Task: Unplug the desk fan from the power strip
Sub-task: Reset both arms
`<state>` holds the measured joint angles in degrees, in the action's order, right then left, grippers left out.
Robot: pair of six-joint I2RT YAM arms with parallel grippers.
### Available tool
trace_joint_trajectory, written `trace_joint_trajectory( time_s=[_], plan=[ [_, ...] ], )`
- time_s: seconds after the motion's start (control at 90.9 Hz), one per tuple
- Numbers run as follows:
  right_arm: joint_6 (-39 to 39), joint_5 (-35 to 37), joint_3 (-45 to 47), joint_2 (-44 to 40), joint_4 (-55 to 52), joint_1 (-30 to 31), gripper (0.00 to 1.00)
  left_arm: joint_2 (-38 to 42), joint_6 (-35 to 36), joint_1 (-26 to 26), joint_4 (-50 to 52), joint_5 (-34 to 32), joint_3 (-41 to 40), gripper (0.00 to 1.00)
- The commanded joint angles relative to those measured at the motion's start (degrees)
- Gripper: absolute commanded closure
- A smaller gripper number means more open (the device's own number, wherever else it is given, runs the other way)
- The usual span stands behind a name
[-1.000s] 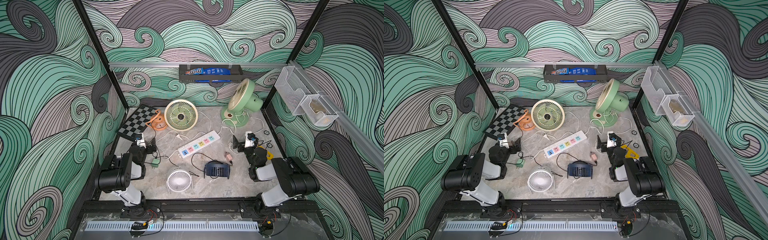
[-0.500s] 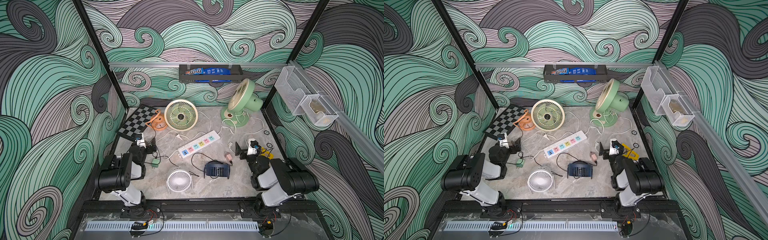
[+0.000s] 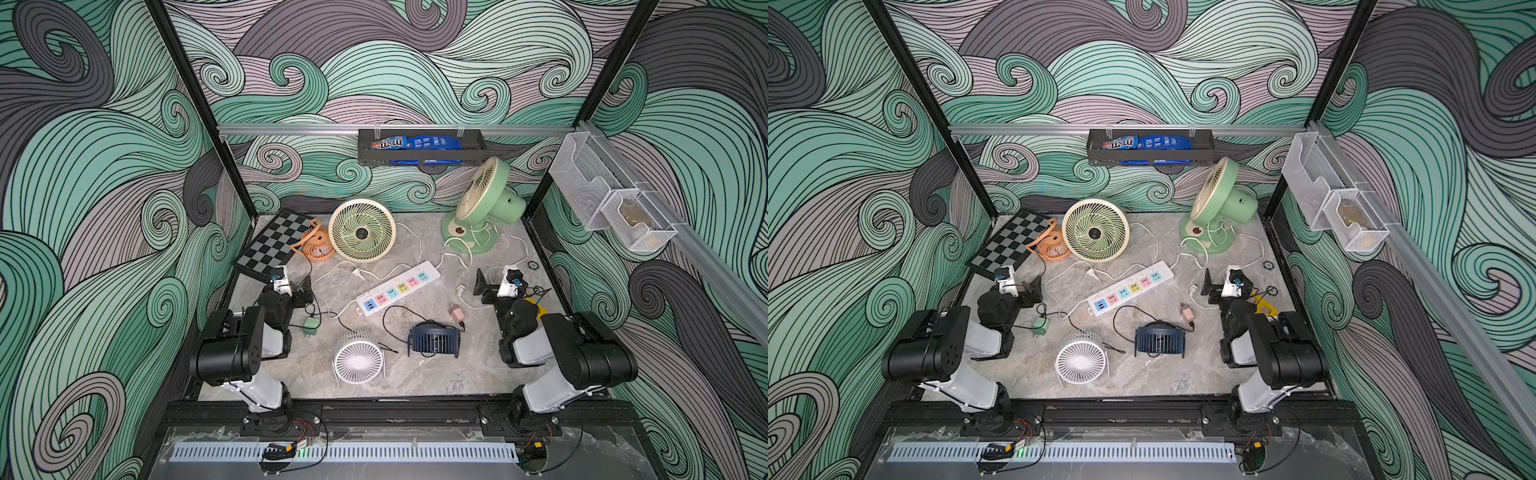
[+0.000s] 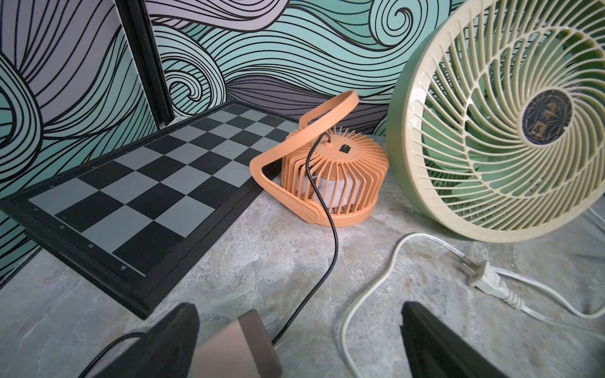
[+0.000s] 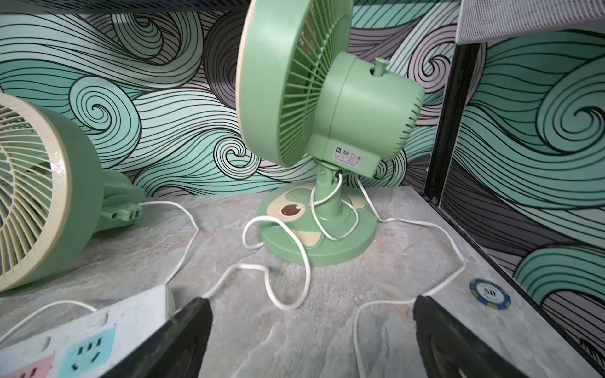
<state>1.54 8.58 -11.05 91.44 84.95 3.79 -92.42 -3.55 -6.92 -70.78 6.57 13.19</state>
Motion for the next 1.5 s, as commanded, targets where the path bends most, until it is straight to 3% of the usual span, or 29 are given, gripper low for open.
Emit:
trace_joint_trajectory(
  time_s=[0.0, 0.814, 1.057, 1.288, 1.486],
  plan=[
    [-1.1, -0.9, -0.4, -0.7, -3.5, 0.3, 0.01, -0.5, -0.4, 0.5, -1.9, -0.5, 0.2, 0.01],
    [-1.2, -0.9, -0.5, -0.6, -3.3, 0.3, 0.01, -0.5, -0.4, 0.6, -1.9, -0.5, 0.2, 0.01],
    [-2.5, -4.0, 7.3, 0.0, 12.2, 0.9, 0.01, -0.4, -0.4, 0.6, -2.0, -0.5, 0.2, 0.01],
    [-1.4, 0.2, 3.8, -0.6, 4.7, 0.9, 0.01, -0.5, -0.4, 0.6, -2.0, -0.5, 0.2, 0.01],
    [-3.3, -4.5, -0.7, -0.7, -4.1, 1.4, 0.01, -0.4, -0.4, 0.6, -2.0, -0.5, 0.2, 0.01]
  ],
)
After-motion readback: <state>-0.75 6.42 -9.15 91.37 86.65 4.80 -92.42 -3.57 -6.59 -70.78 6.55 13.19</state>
